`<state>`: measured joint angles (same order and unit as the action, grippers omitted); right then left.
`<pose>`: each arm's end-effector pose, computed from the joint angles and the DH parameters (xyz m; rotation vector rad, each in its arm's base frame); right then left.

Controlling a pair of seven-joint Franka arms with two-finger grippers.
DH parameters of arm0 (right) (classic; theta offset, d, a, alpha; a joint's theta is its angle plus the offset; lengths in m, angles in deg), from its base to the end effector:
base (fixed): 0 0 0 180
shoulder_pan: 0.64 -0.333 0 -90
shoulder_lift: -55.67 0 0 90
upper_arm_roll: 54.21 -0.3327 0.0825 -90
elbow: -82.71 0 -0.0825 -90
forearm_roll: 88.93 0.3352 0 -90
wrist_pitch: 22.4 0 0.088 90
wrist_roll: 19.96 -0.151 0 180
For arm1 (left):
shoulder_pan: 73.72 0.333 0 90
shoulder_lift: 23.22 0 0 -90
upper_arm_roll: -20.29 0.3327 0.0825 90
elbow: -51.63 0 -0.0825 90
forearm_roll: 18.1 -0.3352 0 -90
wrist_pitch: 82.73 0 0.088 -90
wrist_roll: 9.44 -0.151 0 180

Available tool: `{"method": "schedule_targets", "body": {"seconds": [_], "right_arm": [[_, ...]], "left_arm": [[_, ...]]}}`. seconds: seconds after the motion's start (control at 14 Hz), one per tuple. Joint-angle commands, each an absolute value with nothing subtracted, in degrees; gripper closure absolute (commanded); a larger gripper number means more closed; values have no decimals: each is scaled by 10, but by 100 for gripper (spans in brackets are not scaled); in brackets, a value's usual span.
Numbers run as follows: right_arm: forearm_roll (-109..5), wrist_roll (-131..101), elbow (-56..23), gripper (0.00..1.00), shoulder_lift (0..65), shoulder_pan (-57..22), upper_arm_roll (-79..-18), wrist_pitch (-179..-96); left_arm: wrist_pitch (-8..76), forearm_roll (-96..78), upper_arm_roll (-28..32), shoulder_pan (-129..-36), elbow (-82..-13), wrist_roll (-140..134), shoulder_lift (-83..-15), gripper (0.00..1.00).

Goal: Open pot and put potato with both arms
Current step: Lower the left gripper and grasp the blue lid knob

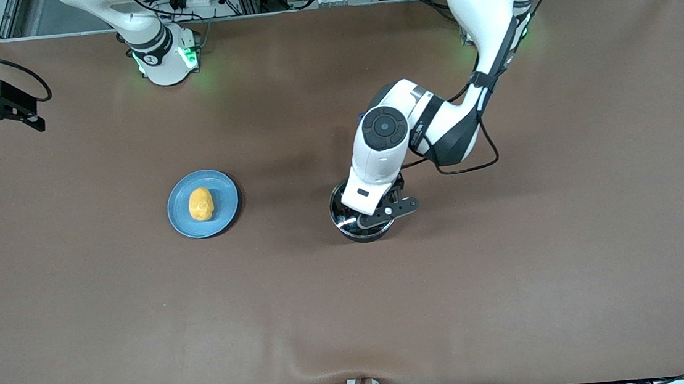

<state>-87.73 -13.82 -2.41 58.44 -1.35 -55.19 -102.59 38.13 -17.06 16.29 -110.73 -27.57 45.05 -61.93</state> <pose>0.4695 0.0175 0.6415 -3.1121 -0.2179 0.0576 0.5359 -0.4550 0.3117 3.0367 0.3980 -0.0124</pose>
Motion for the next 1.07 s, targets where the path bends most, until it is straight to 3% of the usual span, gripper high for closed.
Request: {"method": "schedule_targets", "body": {"seconds": [0.0, 0.93, 1.0], "right_arm": [[-877, -142, -21, 0, 586, -13, -554, -1023], [-876, -142, -22, 0, 586, -12, -554, -1023], [-876, -144, -22, 0, 586, -13, -554, -1023]], "left_arm": [[386, -184, 172, -1121, -254, 469, -637, 0], [386, -205, 170, -1131, -260, 480, -655, 0], [386, -205, 170, -1132, -260, 480, -655, 6]]}}
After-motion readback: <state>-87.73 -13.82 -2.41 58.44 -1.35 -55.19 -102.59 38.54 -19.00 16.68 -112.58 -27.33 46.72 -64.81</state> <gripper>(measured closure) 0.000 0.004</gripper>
